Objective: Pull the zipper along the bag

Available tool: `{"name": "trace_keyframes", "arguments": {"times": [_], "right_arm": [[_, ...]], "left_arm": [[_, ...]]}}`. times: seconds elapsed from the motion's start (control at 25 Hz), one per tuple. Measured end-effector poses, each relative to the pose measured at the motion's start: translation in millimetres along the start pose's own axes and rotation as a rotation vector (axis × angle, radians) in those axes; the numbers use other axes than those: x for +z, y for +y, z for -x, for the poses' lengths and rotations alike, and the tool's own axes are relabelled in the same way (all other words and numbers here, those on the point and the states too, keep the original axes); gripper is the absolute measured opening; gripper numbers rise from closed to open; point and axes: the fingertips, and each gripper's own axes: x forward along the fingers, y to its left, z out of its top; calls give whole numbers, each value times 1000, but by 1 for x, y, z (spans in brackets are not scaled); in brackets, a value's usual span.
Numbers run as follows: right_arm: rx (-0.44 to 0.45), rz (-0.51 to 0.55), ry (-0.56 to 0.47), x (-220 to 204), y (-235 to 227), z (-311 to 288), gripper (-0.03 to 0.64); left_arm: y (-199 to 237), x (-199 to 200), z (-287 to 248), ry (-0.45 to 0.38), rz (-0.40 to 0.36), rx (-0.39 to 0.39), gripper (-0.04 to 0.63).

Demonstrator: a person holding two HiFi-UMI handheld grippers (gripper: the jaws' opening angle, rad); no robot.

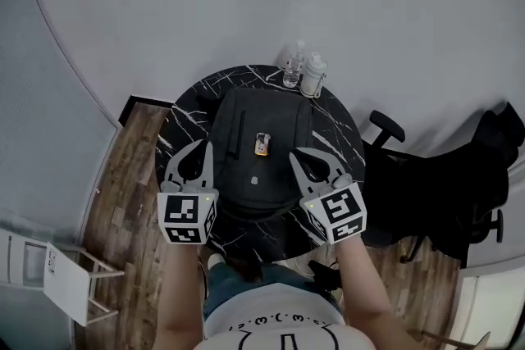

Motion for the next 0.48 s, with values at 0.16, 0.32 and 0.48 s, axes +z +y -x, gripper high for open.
{"name": "trace_keyframes", "arguments": {"times": [0.16,0.32,0.48], "right_arm": [[35,-10,-66,14,-27,12,52],[58,-5,-123,31,-48,25,52],[70,6,-173,45,-61,35,52]], "left_arm": [[-21,22,8,-42,-2,81,15],[-39,45,13,-76,-30,148,15],[-51,63,18,-100,-50,191,15]]}}
